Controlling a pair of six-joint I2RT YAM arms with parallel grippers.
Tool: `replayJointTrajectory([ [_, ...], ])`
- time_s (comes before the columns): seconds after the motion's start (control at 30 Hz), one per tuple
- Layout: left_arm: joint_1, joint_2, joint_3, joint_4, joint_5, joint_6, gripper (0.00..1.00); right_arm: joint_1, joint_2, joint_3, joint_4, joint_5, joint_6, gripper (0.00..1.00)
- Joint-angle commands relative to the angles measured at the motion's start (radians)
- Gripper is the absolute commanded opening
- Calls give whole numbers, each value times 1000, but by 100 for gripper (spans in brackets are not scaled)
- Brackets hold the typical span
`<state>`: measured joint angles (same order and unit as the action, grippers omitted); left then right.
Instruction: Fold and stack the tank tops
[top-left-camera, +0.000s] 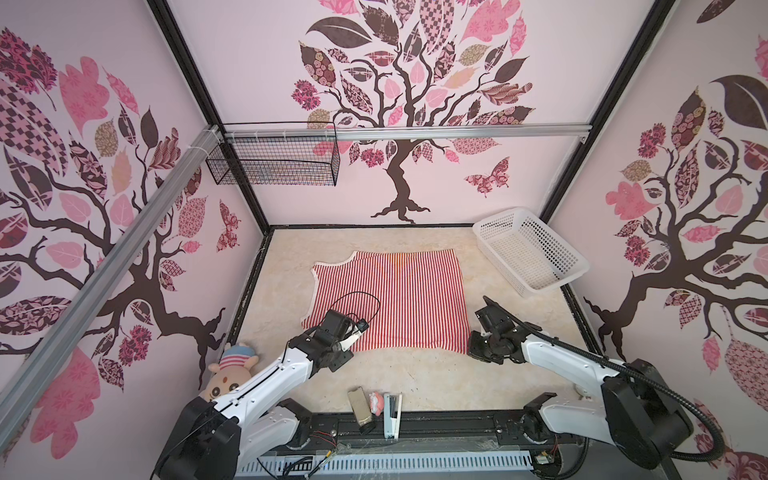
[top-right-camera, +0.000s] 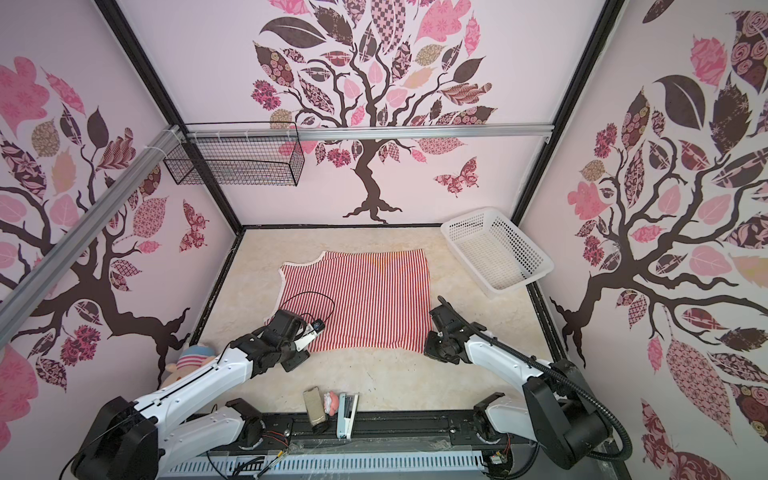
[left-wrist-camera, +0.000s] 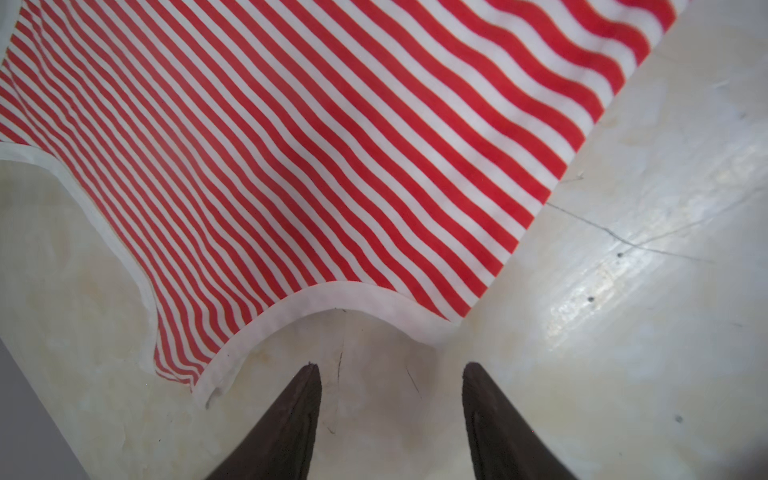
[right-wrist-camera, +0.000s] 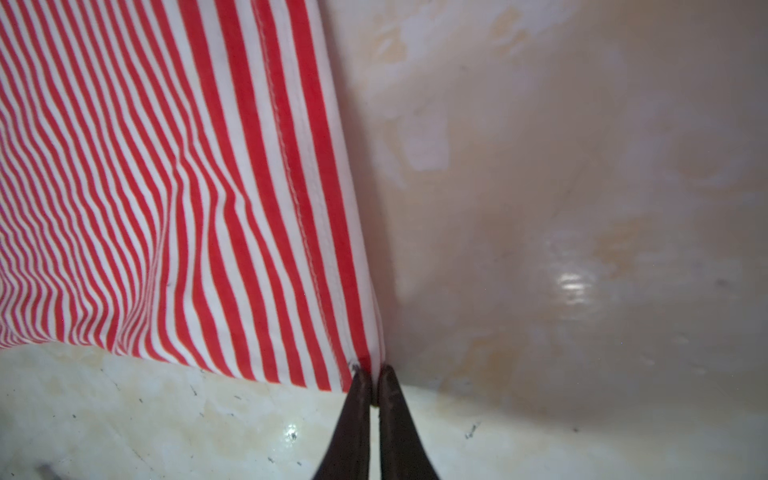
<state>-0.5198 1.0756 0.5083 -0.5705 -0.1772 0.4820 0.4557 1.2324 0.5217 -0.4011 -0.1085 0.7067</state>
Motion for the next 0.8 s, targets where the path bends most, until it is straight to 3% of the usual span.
replayJointTrajectory([
  [0.0, -6, -3, 15, -23, 63, 29, 57, -3, -23, 14, -31, 2, -3, 9],
  [0.53, -17, 142, 52, 38, 53, 44, 43, -3, -26, 17, -25, -2, 4, 6],
  [0.77, -26, 165, 48, 47, 63, 41, 26, -4, -28, 20, -31, -7, 1, 4],
])
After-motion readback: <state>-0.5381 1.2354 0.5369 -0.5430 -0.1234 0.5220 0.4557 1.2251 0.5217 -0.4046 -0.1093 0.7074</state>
